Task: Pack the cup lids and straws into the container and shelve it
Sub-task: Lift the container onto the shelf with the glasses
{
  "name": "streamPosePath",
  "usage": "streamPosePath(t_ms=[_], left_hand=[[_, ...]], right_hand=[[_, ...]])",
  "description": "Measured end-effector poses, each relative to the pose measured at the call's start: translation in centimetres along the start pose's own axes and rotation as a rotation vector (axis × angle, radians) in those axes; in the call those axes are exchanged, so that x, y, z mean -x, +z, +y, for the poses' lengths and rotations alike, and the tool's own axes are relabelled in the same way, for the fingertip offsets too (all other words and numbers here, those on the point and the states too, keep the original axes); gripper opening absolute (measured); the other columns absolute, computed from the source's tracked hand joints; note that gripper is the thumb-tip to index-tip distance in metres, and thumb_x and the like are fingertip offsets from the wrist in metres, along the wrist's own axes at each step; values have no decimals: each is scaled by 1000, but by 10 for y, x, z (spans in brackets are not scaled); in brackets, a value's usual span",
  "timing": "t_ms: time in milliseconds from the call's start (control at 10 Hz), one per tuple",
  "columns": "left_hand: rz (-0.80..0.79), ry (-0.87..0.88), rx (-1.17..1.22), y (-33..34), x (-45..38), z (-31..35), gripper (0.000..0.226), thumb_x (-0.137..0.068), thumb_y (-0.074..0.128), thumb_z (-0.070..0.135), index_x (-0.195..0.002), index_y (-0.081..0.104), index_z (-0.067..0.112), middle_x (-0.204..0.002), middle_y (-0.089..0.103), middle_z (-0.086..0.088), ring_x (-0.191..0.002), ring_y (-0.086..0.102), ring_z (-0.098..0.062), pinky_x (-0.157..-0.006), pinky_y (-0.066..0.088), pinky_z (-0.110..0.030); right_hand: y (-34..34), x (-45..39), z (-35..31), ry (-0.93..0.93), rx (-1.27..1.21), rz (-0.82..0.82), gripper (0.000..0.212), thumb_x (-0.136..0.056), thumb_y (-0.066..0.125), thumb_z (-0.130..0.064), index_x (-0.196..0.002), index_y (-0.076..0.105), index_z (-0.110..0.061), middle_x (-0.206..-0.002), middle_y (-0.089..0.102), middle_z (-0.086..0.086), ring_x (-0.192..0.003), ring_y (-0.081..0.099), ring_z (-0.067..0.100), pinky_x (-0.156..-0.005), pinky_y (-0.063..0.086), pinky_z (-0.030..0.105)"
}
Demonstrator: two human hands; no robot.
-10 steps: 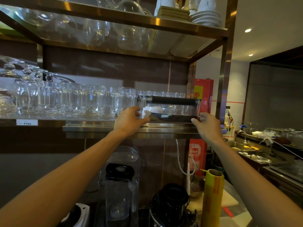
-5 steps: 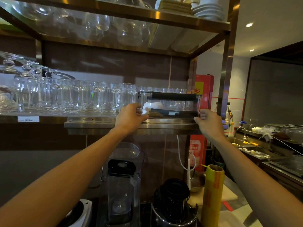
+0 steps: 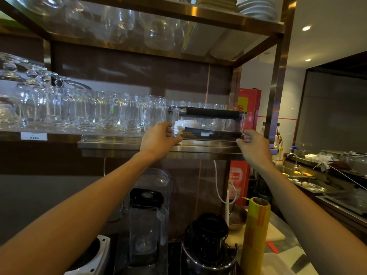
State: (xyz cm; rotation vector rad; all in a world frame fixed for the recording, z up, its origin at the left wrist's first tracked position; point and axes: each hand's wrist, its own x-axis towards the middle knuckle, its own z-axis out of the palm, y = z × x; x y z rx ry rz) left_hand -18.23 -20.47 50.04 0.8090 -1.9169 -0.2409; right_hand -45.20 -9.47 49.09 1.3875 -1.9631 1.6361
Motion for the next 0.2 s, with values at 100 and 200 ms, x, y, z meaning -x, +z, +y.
streamPosePath(t_ms=[100, 200], left_hand=[[-41, 74, -36, -3, 13, 2, 75, -88, 77, 38, -151, 44, 13, -138, 64, -6, -123, 62, -19, -101, 52, -35], [-56, 73, -48, -12, 20, 7, 76, -89, 76, 38, -153, 42, 13, -145, 59, -7, -130, 58, -20, -104, 50, -35]], right_hand=[[3, 13, -9, -96, 108, 19, 36, -102, 62, -24, -136, 59, -11, -125, 68, 6, -118, 63, 24, -89, 51, 34], [7, 21, -19, -199, 260, 44, 42, -100, 63, -29, -138, 59, -12, -129, 65, 8, -124, 60, 29, -99, 52, 44]])
